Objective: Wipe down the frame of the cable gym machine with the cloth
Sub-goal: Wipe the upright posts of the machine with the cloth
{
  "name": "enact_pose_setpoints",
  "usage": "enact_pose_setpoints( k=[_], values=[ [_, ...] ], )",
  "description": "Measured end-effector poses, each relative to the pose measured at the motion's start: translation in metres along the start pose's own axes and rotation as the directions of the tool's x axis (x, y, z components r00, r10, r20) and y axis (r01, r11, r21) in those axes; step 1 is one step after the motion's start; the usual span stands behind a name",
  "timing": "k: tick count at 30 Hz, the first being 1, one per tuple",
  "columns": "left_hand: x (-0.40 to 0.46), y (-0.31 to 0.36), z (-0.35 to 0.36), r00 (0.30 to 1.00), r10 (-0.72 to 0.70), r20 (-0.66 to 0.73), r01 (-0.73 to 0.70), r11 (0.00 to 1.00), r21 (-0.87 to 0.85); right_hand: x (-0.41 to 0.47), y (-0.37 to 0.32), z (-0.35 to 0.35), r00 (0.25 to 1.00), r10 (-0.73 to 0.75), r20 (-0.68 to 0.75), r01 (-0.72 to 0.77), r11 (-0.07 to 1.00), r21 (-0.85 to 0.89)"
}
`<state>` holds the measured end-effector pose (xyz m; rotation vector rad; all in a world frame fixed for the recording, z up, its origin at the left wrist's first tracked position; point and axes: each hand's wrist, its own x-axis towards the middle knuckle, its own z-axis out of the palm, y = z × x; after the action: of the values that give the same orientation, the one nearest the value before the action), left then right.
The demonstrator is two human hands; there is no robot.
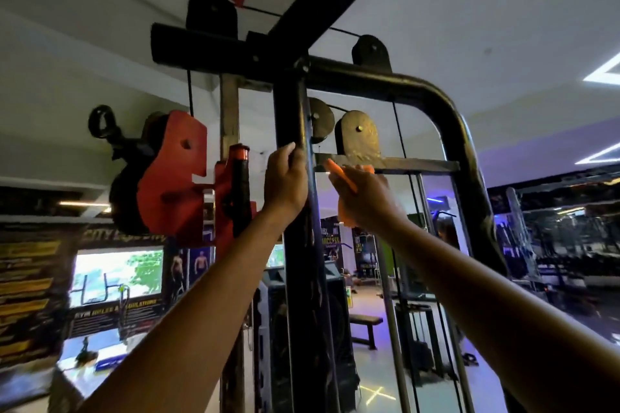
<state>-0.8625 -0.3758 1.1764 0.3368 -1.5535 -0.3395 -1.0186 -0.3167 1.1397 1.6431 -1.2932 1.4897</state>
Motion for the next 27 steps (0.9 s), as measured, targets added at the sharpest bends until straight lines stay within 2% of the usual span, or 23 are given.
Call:
enact_pose_setpoints(
  k=[6,8,10,13,15,17,19,21,24,27],
  values=[
    [0.022,-0.020,0.032,0.952,-0.200,-0.232,0.151,0.965,-0.213,0.059,0.022,0.040,0.992,-0.123,-0.023,0.124,0.991,0.045],
    [0.031,-0.030,0.036,0.950,-0.205,-0.234,0.151,0.961,-0.231,0.077,0.024,0.046,0.988,-0.153,-0.037,0.154,0.987,0.050],
    [0.043,-0.040,0.035,0.944,-0.240,-0.227,0.157,0.931,-0.330,0.095,0.026,0.053,0.982,-0.186,-0.036,0.187,0.982,0.032],
    [0.055,-0.049,0.028,0.946,-0.269,-0.181,0.147,0.853,-0.500,0.114,0.033,0.075,0.977,-0.195,0.082,0.201,0.976,-0.081],
    [0.062,-0.056,0.024,0.954,-0.221,-0.204,0.102,0.875,-0.473,0.107,0.043,0.105,0.965,-0.228,0.128,0.239,0.967,-0.086],
    [0.069,-0.064,0.019,0.960,-0.179,-0.216,0.074,0.905,-0.419,0.087,0.051,0.130,0.962,-0.269,0.049,0.271,0.962,-0.039],
    [0.074,-0.071,0.016,0.962,-0.154,-0.227,0.053,0.916,-0.396,0.072,0.056,0.143,0.968,-0.252,-0.022,0.253,0.964,0.086],
    [0.077,-0.077,0.016,0.964,-0.142,-0.225,0.043,0.918,-0.394,0.073,0.054,0.146,0.968,-0.245,-0.051,0.250,0.958,0.137],
    [0.077,-0.078,0.015,0.965,-0.150,-0.216,0.056,0.919,-0.390,0.099,0.040,0.145,0.954,-0.275,-0.119,0.286,0.955,0.081],
    [0.080,-0.079,0.013,0.973,-0.156,-0.169,0.082,0.921,-0.380,0.128,0.027,0.142,0.942,-0.311,-0.123,0.315,0.949,0.014]
  ],
)
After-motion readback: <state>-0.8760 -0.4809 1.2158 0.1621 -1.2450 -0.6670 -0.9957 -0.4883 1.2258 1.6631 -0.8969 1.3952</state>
